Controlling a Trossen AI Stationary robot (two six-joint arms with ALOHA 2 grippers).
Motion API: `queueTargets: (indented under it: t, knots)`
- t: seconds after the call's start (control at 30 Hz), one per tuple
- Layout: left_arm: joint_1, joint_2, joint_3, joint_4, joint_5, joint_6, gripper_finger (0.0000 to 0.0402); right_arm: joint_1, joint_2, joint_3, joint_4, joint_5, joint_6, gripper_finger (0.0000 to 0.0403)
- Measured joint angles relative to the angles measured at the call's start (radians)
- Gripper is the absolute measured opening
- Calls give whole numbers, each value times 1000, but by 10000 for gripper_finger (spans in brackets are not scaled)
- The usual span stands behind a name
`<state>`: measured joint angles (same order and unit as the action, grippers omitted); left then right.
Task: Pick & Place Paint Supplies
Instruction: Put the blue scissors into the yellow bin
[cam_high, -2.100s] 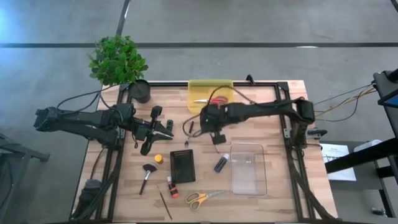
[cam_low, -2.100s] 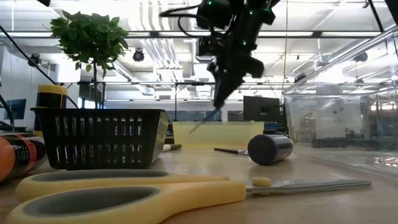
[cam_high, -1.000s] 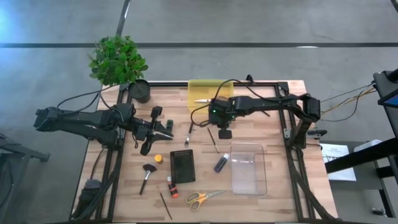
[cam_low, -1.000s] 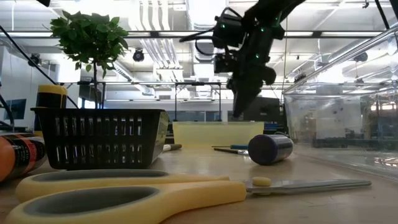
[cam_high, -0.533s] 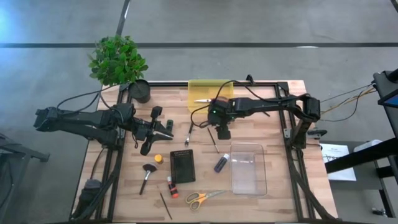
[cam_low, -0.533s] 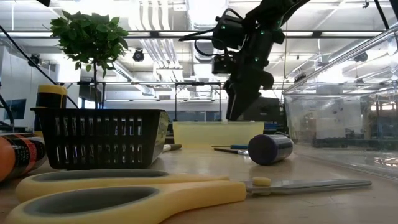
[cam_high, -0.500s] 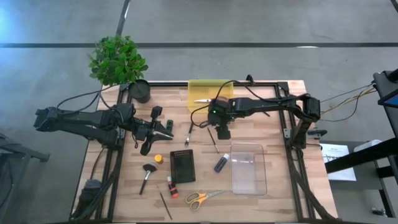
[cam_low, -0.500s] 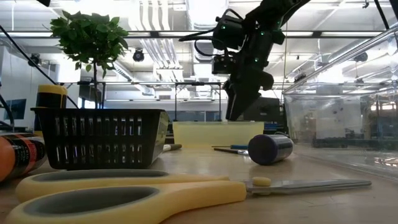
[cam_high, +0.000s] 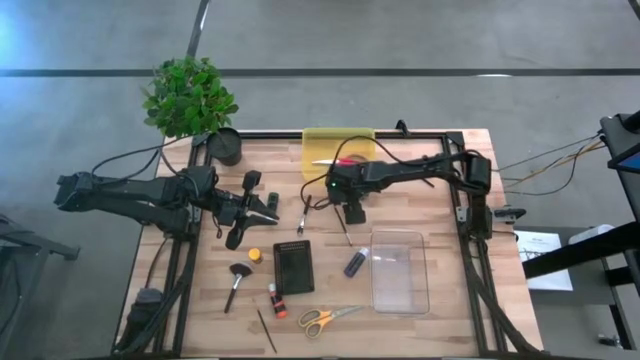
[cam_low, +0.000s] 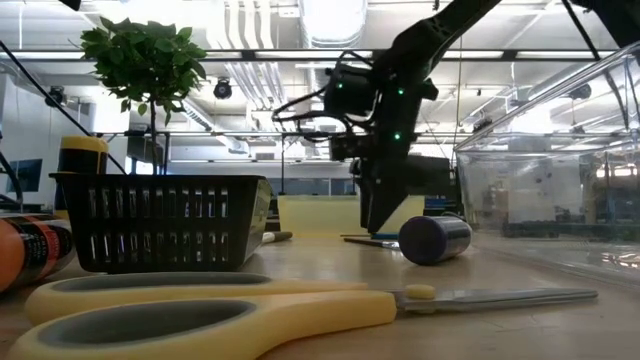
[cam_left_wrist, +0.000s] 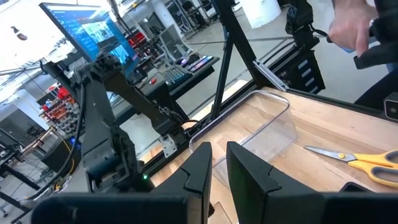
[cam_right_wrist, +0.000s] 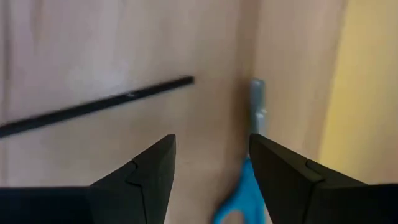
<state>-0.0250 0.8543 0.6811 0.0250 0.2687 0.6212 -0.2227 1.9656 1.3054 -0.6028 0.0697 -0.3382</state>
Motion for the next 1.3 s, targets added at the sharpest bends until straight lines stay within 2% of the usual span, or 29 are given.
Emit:
queueTargets:
  t: [0.63,0.77,1.3]
  knots:
    - [0,0,0,-7,0,0,57,-64,28,4,4,-27,-13,203]
    - [0,0,0,-7,0,0,57,-80,28,-1,-19,-76,-1,203]
    - [0,0,0,-7,0,0,57,-55,24,-6,-82,-125,50,203]
